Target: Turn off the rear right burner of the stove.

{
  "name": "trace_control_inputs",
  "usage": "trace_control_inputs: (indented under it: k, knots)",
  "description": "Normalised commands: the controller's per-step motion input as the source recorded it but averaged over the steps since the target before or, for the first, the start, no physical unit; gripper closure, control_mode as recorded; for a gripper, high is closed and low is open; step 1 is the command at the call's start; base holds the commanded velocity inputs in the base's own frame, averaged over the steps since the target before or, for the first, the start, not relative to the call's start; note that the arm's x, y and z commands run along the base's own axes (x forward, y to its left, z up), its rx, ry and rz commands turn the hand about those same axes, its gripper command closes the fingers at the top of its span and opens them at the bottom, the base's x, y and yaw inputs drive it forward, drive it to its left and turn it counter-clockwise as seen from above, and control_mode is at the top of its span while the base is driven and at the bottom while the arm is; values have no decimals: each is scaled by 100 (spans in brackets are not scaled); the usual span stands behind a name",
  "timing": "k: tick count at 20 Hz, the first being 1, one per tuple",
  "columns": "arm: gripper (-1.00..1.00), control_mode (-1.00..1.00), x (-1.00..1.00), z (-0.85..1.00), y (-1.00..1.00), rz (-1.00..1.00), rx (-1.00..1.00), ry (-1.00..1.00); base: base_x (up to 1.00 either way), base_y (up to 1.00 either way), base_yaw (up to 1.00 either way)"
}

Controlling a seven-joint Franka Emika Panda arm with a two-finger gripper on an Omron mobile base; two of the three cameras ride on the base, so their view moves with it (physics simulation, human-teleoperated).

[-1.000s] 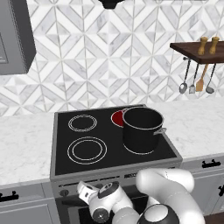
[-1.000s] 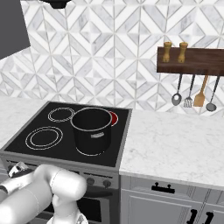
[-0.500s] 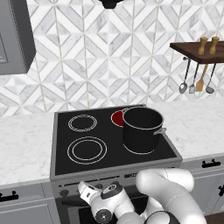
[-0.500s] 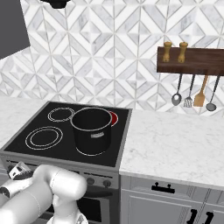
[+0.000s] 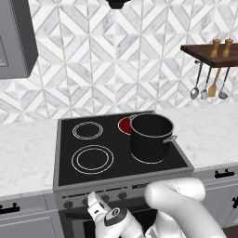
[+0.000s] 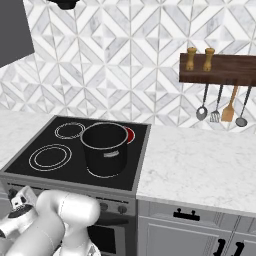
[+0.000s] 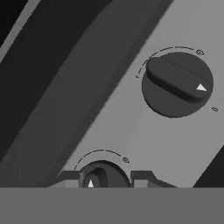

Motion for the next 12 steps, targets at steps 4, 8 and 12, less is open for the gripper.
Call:
trace_control_inputs:
  k: [4,8,12]
  knots:
    - [100,-100,-15,0,0,-49,56,-18,0,0,0]
    - [100,-100,-1,0,0,-51,60,-8,0,0,0]
    - [100,-100,0,0,0,-51,61,-2,0,0,0]
